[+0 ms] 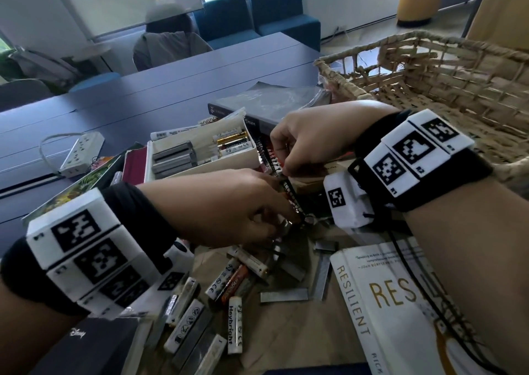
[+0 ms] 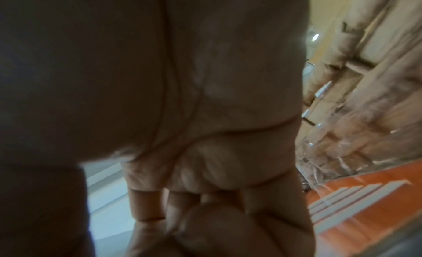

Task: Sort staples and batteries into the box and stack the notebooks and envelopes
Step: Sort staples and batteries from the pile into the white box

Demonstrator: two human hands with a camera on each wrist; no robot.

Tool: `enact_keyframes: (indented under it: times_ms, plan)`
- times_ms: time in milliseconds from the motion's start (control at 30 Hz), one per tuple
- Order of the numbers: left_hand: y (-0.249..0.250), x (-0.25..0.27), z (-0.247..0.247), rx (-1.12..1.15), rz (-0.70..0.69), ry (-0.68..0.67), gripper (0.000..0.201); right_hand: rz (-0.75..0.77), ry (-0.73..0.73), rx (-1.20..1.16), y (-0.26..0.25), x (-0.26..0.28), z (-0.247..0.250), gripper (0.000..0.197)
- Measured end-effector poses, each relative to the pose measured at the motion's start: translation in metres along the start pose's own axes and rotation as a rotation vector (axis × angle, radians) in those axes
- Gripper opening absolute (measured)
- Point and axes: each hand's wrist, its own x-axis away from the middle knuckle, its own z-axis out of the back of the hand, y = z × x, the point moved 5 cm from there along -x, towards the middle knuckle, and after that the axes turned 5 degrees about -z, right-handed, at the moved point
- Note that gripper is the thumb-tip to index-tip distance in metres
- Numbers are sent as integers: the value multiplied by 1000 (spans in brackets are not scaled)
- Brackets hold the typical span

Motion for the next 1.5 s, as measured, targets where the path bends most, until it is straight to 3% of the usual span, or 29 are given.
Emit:
enact_keyframes:
  times_ms: [133, 400, 567, 833, 967, 1200, 1500]
  plan:
    - [3, -1, -4, -18, 33, -32, 36, 3, 10, 5, -1, -1, -1, 10]
    - [-3, 2, -3, 67, 60, -64, 15, 2, 0, -2, 1, -1, 0, 8]
    - [-3, 2, 3, 68, 32, 68, 7, -1, 7, -3, 1, -2, 1, 7]
    - [12, -6, 4, 26, -88, 107, 25, -12, 4, -39, 2, 1, 2, 8]
    - [9, -12, -4, -24, -15, -35, 38, -6, -6, -36, 0, 2, 2, 7]
    - [6, -3, -15, -73, 75, -112, 55, -8, 7, -8, -1, 3, 7, 9]
    - [7, -12, -9, -100, 44, -64, 50, -19, 33, 10, -1, 4, 6, 6]
